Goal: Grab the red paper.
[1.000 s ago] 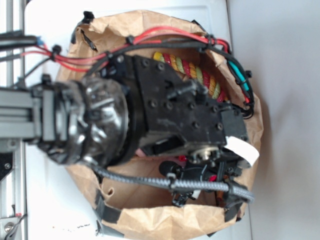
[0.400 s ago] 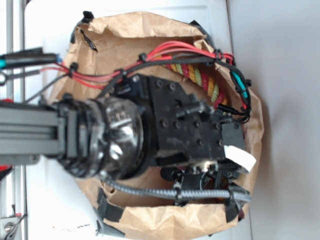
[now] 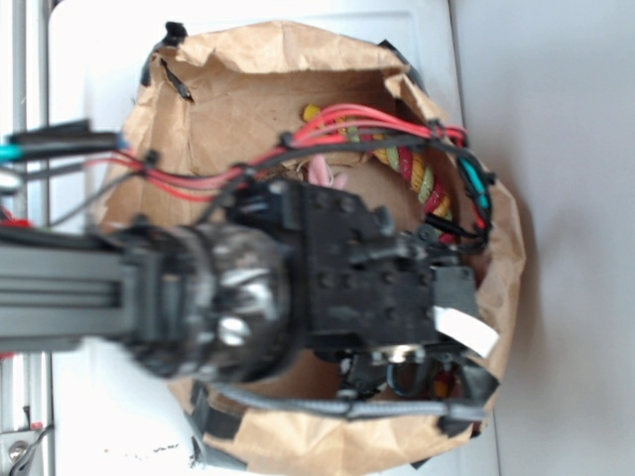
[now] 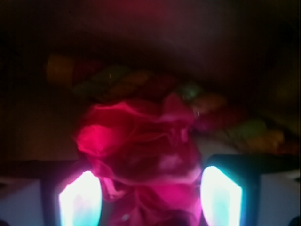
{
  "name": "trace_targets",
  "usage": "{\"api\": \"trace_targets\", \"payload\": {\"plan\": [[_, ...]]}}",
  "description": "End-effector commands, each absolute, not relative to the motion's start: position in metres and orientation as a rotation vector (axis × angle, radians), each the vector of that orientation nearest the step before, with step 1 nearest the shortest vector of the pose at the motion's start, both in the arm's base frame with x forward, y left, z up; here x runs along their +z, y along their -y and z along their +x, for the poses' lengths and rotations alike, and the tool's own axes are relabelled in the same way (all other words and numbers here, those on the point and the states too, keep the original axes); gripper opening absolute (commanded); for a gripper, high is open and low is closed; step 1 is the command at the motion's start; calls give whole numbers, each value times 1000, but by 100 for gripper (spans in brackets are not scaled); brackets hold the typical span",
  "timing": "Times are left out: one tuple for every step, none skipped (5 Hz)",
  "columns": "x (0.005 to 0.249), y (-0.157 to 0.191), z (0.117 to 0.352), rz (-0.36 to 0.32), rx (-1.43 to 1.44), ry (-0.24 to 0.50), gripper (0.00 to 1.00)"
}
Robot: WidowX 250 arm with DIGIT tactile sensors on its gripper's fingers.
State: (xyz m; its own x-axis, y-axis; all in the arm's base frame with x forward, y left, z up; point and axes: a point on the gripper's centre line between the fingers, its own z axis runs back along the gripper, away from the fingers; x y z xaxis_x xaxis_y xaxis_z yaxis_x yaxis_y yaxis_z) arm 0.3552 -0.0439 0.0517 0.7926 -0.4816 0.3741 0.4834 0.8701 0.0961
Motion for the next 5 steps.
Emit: {"api": "trace_targets", "payload": {"plan": [[60,37,360,24,-512,436,0],[65,49,347,21,-509,443,0],[73,28,359,13,-487,454,0],[93,8,352,-3,-418,457,0],[117,-7,341,-59,-360,477,0]]}}
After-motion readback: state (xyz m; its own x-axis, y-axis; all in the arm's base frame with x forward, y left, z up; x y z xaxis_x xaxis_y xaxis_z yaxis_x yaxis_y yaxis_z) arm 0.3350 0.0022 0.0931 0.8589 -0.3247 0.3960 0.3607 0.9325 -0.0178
